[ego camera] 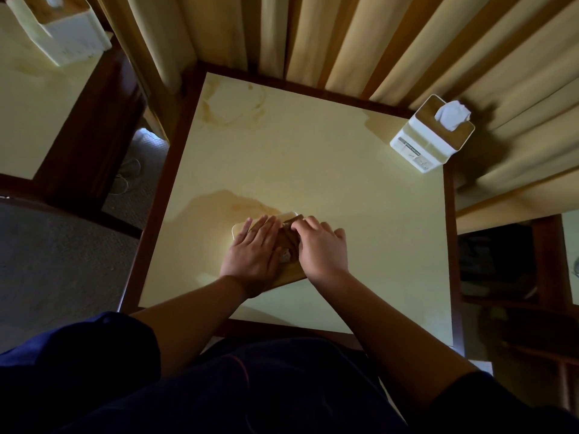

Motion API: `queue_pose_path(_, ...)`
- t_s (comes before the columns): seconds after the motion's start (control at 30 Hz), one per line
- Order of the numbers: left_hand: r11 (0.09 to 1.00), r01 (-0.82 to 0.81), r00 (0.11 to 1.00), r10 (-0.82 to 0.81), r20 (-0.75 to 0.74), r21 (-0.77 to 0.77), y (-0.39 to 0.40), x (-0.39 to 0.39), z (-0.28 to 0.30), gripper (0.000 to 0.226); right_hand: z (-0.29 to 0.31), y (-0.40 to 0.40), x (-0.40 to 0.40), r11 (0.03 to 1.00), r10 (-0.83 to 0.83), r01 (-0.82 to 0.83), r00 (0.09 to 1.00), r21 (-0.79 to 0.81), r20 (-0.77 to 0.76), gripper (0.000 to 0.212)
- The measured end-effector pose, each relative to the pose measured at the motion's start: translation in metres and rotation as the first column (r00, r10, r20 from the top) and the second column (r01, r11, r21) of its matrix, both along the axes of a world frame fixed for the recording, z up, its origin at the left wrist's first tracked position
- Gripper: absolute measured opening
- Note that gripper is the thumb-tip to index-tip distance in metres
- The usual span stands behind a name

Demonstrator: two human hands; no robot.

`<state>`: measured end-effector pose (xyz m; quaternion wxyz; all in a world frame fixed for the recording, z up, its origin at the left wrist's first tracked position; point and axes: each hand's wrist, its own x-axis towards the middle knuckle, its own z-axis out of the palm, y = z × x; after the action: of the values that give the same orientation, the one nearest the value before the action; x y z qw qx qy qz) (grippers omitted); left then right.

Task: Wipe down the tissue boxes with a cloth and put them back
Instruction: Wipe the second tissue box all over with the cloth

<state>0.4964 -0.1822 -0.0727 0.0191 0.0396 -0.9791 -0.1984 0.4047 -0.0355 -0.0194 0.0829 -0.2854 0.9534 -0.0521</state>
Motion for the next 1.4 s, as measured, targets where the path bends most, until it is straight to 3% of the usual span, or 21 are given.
queue_pose_path(0.23, 0.999, -0.023, 0.999, 0.024, 0.038, -0.028, 0.001, -0.001, -0.004, 0.064, 0.004, 0.047, 0.027, 0.995, 0.093, -0.094, 0.994, -0.024, -0.051, 0.023)
queue_pose_path(0.4, 0.999, -0.020, 0.999, 0.021, 0.030, -0.028, 0.002, 0.000, -0.003, 0.065, 0.024, 0.059, 0.033, 0.986, 0.100, -0.112, 0.990, 0.126, 0.096, 0.009)
queue_pose_path(0.5, 1.000, -0.019, 0.999, 0.019, 0.041, -0.023, 0.001, 0.000, -0.002, 0.064, 0.035, 0.045, 0.020, 0.971, 0.058, -0.107, 0.973, 0.213, 0.222, 0.024)
queue_pose_path(0.6, 1.000, -0.009, 1.000, 0.009, 0.027, -0.009, 0.000, -0.001, -0.003, 0.063, 0.032, 0.031, 0.009, 0.975, 0.040, -0.077, 0.983, 0.208, 0.176, 0.034)
queue_pose_path(0.87, 1.000, -0.002, 1.000, 0.002, -0.016, 0.024, 0.000, 0.000, -0.002, 0.060, 0.018, -0.008, -0.017, 0.993, 0.012, -0.016, 0.999, 0.114, 0.036, 0.033)
queue_pose_path(1.17, 1.000, -0.018, 0.999, 0.018, 0.038, 0.002, 0.002, -0.001, -0.001, 0.063, 0.000, 0.025, 0.014, 0.998, 0.066, -0.065, 0.995, 0.003, -0.079, 0.027)
queue_pose_path(1.27, 1.000, -0.021, 0.999, 0.020, 0.042, 0.012, 0.001, -0.001, -0.002, 0.064, 0.006, 0.045, 0.028, 0.993, 0.114, -0.113, 0.991, 0.017, -0.073, 0.030)
queue_pose_path(1.4, 1.000, 0.003, 1.000, -0.003, -0.001, 0.002, 0.000, -0.001, -0.006, 0.061, 0.012, 0.060, 0.042, 0.991, 0.083, -0.088, 0.995, 0.098, 0.057, 0.024)
